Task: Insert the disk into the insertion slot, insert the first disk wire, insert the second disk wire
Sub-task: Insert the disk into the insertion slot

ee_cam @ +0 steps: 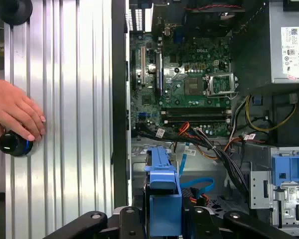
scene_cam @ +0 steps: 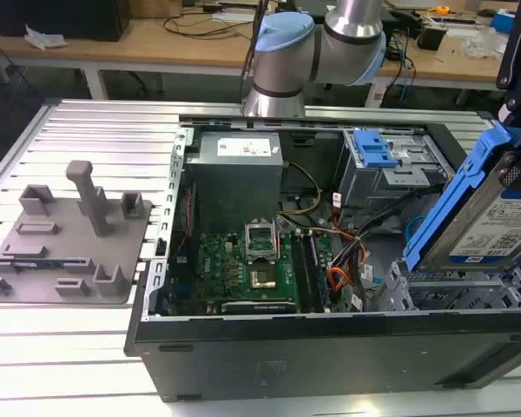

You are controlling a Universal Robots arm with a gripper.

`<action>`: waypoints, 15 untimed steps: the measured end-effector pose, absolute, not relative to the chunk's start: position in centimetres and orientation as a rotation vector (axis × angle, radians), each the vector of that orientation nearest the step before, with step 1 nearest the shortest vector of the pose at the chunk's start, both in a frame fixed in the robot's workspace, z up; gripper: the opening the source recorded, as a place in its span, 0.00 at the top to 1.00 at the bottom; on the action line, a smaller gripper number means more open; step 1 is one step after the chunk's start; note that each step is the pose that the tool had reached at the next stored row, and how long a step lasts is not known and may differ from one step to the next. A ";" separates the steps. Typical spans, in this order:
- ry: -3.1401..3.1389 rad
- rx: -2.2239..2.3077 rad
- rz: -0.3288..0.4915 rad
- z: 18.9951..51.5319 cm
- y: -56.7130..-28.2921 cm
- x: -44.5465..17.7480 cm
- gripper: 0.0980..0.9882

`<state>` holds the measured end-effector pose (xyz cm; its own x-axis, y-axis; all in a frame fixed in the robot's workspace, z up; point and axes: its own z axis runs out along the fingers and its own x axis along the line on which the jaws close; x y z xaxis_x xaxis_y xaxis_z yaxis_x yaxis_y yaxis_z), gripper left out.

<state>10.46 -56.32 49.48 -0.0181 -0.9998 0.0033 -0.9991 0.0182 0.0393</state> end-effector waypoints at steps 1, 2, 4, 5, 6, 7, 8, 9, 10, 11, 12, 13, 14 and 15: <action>-2.220 2.180 -0.040 49.5 -56.3 10.5 0.70; -2.220 2.180 -0.040 49.5 -56.3 10.5 0.70; -2.220 2.180 -0.040 49.5 -56.3 10.5 0.70; -2.220 2.180 -0.040 49.5 -56.3 10.5 0.70; -2.220 2.180 -0.040 49.5 -56.3 10.5 0.70; -2.220 2.180 -0.040 49.5 -56.3 10.5 0.70; -2.220 2.180 -0.040 49.5 -56.3 10.5 0.70; -2.220 2.180 -0.040 49.5 -56.3 10.5 0.70; -2.220 2.180 -0.040 49.5 -56.3 10.5 0.70; -2.220 2.180 -0.040 49.5 -56.3 10.5 0.70; -2.220 2.180 -0.040 49.5 -56.3 10.5 0.70; -2.221 2.181 -0.041 49.5 -56.3 10.5 0.70; -2.222 2.182 -0.044 49.5 -56.3 10.5 0.70; -2.225 2.186 -0.050 49.5 -56.4 10.5 0.70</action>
<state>10.46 -56.35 49.48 -0.0180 -0.9998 -0.0066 -0.9991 0.0177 0.0383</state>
